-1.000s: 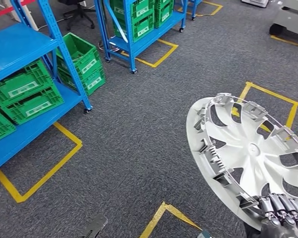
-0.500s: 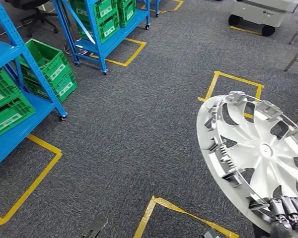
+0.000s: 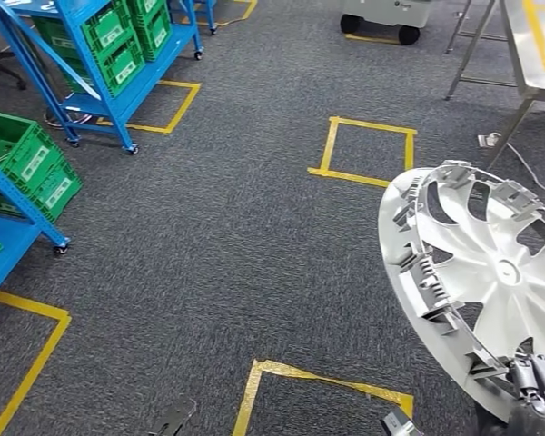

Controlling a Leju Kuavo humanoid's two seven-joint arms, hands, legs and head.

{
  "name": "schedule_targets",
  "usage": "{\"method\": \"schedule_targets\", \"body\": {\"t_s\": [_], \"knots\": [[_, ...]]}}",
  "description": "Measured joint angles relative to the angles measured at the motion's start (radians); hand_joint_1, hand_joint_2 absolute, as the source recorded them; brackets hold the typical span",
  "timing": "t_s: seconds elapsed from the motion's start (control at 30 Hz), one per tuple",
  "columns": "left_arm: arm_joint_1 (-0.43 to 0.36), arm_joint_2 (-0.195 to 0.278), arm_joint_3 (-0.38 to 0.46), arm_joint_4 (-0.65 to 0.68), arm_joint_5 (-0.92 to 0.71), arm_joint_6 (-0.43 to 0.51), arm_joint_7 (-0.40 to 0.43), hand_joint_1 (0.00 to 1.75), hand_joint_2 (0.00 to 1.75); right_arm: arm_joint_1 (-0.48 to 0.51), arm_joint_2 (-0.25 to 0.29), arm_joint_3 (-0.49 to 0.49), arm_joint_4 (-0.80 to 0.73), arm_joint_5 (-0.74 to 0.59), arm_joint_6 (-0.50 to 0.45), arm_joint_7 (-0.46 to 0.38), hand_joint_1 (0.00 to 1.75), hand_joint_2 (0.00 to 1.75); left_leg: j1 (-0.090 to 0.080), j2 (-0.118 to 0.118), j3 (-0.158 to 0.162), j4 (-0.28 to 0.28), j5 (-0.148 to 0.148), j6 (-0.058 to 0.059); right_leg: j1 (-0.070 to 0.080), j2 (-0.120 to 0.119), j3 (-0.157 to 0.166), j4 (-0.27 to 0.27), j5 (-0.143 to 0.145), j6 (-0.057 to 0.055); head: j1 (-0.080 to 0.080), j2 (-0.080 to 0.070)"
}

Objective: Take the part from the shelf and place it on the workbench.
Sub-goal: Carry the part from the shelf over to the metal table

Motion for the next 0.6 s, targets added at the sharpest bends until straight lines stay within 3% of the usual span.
{"method": "schedule_targets", "body": {"t_s": [0.07, 0.13, 0.2, 0.27, 0.33, 0.37, 0.43, 0.5, 0.57, 0.6], "knots": [[-0.001, 0.000, 0.001, 0.000, -0.001, 0.000, 0.000, 0.00, 1.75, -0.003, 0.003, -0.004, -0.005, 0.000, 0.000, 0.000, 1.75, 1.75, 0.000, -0.020, 0.018, -0.048, 0.004, 0.006, -0.001, 0.021, -0.011, 0.002, 0.004, 0.013, -0.002, 0.000], [-0.003, -0.002, 0.001, 0.000, -0.002, 0.000, 0.000, 0.00, 1.75, -0.003, 0.005, -0.008, -0.009, 0.000, 0.000, 0.000, 1.75, 1.75, -0.001, -0.001, 0.019, -0.054, 0.007, 0.019, -0.007, 0.028, -0.024, 0.000, 0.009, 0.027, -0.003, 0.000], [-0.005, -0.004, 0.002, 0.000, -0.003, 0.000, 0.000, 0.00, 1.75, -0.004, 0.006, -0.011, -0.012, 0.000, 0.000, -0.001, 1.75, 1.75, -0.001, 0.023, 0.020, -0.059, 0.012, 0.034, -0.005, -0.024, -0.050, 0.041, -0.019, 0.036, 0.004, 0.000], [-0.004, -0.005, 0.002, 0.000, -0.003, 0.000, 0.000, 0.00, 1.75, -0.009, 0.007, -0.012, -0.013, 0.000, 0.000, -0.002, 1.75, 1.75, -0.004, 0.048, 0.020, -0.060, 0.011, 0.042, -0.003, -0.083, -0.106, 0.161, -0.086, 0.043, 0.011, 0.000], [-0.001, -0.004, 0.003, 0.000, -0.004, 0.000, 0.000, 0.00, 1.75, -0.011, 0.007, -0.014, -0.013, 0.000, 0.000, -0.002, 1.75, 1.75, -0.006, 0.076, 0.020, -0.060, 0.009, 0.044, -0.004, -0.096, -0.157, 0.274, -0.132, 0.047, 0.010, 0.000], [-0.001, -0.004, 0.004, 0.000, -0.005, 0.000, 0.000, 0.00, 1.75, -0.011, 0.007, -0.015, -0.013, 0.000, 0.000, -0.001, 1.75, 1.75, -0.006, 0.089, 0.021, -0.059, 0.008, 0.043, -0.004, -0.098, -0.159, 0.284, -0.129, 0.048, 0.011, 0.000], [-0.001, -0.004, 0.004, 0.000, -0.005, 0.000, -0.001, 0.00, 1.75, -0.011, 0.007, -0.017, -0.013, 0.000, 0.000, 0.001, 1.75, 1.75, -0.006, 0.113, 0.025, -0.059, 0.005, 0.039, -0.004, -0.115, -0.101, 0.188, -0.076, 0.048, 0.011, 0.000], [-0.001, -0.003, 0.005, 0.000, -0.006, 0.000, -0.001, 0.00, 1.75, -0.013, 0.007, -0.018, -0.013, 0.000, 0.000, 0.002, 1.75, 1.75, -0.011, 0.131, 0.032, -0.057, -0.002, 0.028, -0.001, -0.158, -0.024, 0.057, -0.031, 0.043, 0.010, 0.000], [-0.002, -0.002, 0.007, 0.000, -0.006, 0.001, -0.002, 0.00, 1.75, -0.015, 0.007, -0.020, -0.014, 0.000, 0.000, 0.004, 1.75, 1.75, -0.016, 0.148, 0.038, -0.057, -0.006, 0.017, 0.002, -0.172, 0.002, 0.011, -0.020, 0.031, 0.007, 0.000], [-0.002, -0.001, 0.007, 0.000, -0.006, 0.001, -0.003, 0.00, 1.75, -0.015, 0.007, -0.021, -0.015, 0.000, 0.000, 0.005, 1.75, 1.75, -0.016, 0.157, 0.040, -0.058, -0.006, 0.012, 0.003, -0.159, 0.001, 0.012, -0.017, 0.023, 0.005, 0.000]]}}
